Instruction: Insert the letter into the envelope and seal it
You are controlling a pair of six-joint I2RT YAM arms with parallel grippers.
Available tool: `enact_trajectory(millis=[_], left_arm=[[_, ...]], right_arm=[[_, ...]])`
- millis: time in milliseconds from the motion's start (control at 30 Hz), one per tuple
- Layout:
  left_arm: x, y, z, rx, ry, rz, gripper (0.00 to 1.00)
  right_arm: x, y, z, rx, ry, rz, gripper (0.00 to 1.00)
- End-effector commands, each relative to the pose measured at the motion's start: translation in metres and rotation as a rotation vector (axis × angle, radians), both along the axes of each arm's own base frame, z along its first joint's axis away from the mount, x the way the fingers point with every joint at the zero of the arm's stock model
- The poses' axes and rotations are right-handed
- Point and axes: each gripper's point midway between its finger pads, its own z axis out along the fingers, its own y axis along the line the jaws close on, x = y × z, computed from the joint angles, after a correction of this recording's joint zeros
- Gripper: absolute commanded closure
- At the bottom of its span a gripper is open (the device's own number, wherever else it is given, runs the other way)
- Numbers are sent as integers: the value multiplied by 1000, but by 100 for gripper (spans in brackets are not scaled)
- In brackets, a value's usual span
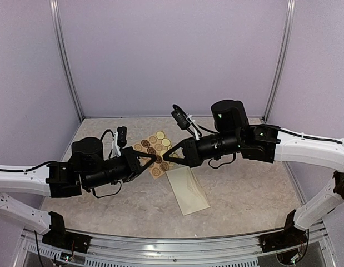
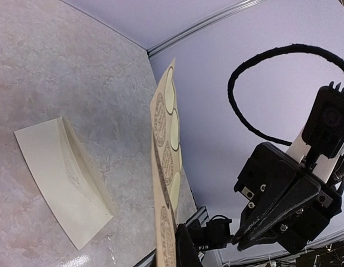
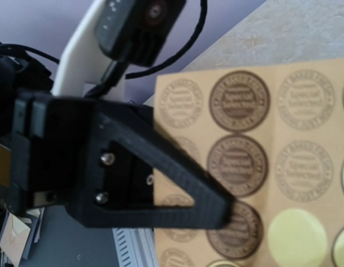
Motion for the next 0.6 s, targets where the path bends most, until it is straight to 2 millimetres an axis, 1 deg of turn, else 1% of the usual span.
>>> enact_trajectory(millis=[0,100,200,267,367,467,567], left_arm=[[3,-2,6,0,-3,11,100],[2,-2,7,-8,-13,6,100],[1,0,9,-26,-21,7,100],[0,1,11,-34,-23,4,100],[0,2,11,-36,-24,3,100],[-1,1,13,-40,-26,-1,100],[-1,0,13,-41,-25,-4,100]], right_arm=[[-5,-1,14,39,-20,13,100],[2,-5,9,7,-31,-34,100],[8,-10,-5,-54,-25,-75,79],[8,-11,-13,-77,-13,-75,73],[7,-11,-20,-89,4,-72,68],[7,-8,-21,-87,9,-68,68],[7,-7,-21,-83,8,-63,70]])
